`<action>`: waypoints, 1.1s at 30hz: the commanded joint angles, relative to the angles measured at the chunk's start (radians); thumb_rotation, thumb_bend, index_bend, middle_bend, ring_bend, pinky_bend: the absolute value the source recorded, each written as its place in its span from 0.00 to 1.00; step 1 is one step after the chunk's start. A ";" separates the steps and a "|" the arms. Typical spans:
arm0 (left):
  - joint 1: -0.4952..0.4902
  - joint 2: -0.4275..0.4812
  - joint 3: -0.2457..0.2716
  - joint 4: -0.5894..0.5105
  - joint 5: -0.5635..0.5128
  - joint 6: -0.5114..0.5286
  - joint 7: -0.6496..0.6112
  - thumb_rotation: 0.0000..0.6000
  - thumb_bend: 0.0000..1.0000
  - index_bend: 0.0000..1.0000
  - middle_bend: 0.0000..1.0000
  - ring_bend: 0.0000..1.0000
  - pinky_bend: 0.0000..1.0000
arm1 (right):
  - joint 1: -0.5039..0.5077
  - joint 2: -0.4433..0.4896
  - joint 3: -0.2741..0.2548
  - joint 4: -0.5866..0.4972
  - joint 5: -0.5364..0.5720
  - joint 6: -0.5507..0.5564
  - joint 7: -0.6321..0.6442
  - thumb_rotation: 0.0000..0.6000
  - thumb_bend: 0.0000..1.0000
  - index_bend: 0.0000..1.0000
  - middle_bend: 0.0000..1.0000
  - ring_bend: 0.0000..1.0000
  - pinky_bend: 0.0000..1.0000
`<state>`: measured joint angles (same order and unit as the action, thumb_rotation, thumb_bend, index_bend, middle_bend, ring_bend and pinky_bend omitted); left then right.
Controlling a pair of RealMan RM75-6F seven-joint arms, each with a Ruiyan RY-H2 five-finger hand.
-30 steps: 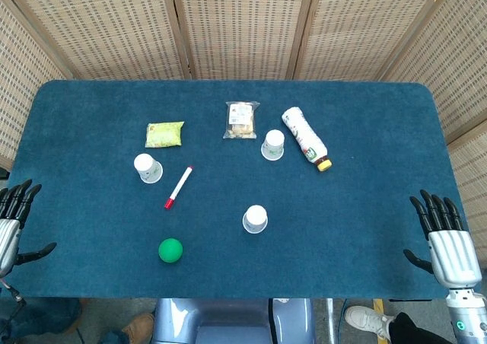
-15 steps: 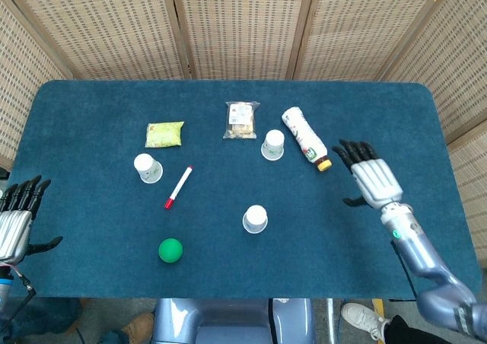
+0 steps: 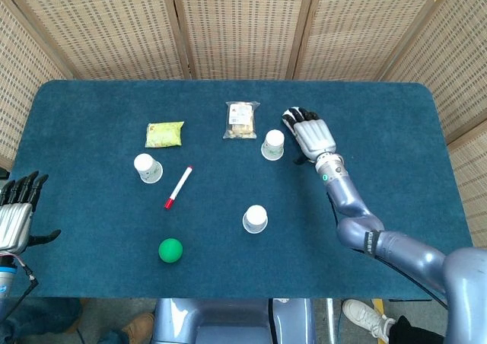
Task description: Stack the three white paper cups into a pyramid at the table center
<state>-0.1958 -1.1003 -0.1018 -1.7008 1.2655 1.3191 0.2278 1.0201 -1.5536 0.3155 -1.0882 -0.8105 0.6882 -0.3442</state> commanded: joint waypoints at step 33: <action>-0.035 0.001 0.006 0.009 -0.050 -0.060 -0.002 1.00 0.00 0.00 0.00 0.00 0.00 | 0.157 -0.375 0.020 0.581 -0.209 -0.125 0.281 1.00 0.48 0.51 0.50 0.43 0.59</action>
<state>-0.2323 -1.1002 -0.0978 -1.6886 1.2112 1.2560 0.2274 1.1876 -1.9493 0.3434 -0.4565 -0.9868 0.5376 -0.0908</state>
